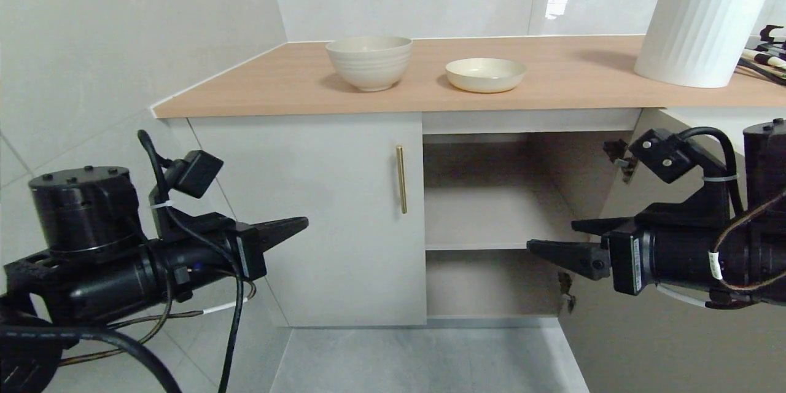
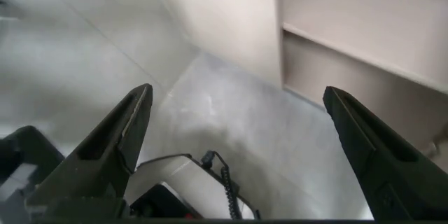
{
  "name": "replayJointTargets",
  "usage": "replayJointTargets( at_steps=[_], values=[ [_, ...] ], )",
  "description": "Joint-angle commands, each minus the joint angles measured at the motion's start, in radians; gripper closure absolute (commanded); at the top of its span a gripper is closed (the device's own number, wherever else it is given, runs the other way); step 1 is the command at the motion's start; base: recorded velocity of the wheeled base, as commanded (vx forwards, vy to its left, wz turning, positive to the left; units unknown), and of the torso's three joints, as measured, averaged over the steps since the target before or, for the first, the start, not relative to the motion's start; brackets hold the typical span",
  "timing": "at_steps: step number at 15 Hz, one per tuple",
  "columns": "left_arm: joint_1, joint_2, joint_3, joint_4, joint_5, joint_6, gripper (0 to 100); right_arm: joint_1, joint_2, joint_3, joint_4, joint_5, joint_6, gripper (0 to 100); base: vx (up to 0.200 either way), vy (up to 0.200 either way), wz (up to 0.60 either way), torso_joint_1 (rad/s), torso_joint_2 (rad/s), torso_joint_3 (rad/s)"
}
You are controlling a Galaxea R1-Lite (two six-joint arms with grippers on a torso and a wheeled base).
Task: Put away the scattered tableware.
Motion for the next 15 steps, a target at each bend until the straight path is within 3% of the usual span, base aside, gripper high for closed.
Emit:
replayJointTargets(
  at_steps=[1, 4, 5, 6, 8, 10, 15],
  values=[
    [0.02, -0.076, 0.01, 0.006, -0.001, 0.026, 100, -0.003, 0.004, 0.0, 0.003, -0.008, 0.002, 0, 0.0, 0.0, 0.0, 0.0, 0.0, 0.0],
    [0.024, -0.081, 0.004, 0.003, 0.008, 0.026, 100, -0.003, -0.042, 0.003, 0.024, -0.022, 0.021, 0, 0.0, 0.0, 0.0, 0.0, 0.0, 0.0],
    [0.023, -0.081, 0.004, 0.001, 0.011, 0.027, 0, -0.002, -0.042, -0.003, 0.035, -0.023, 0.021, 0, 0.0, 0.0, 0.0, 0.0, 0.0, 0.0],
    [0.023, -0.081, 0.004, 0.001, 0.011, 0.027, 0, -0.002, -0.042, -0.003, 0.035, -0.023, 0.021, 0, 0.0, 0.0, 0.0, 0.0, 0.0, 0.0],
    [0.023, -0.086, -0.011, -0.008, 0.028, -0.006, 0, -0.002, -0.037, -0.029, 0.038, -0.029, 0.024, 0, 0.0, 0.0, 0.0, 0.0, 0.0, 0.0],
    [0.021, -0.119, -0.031, -0.022, 0.028, -0.068, 0, -0.002, -0.037, -0.043, 0.038, -0.052, 0.024, 0, 0.0, 0.0, 0.0, 0.0, 0.0, 0.0],
    [-0.008, -0.136, -0.061, -0.014, 0.041, -0.068, 0, -0.002, -0.041, -0.046, 0.04, -0.054, 0.024, 0, 0.0, 0.0, 0.0, 0.0, 0.0, 0.0]
  ],
)
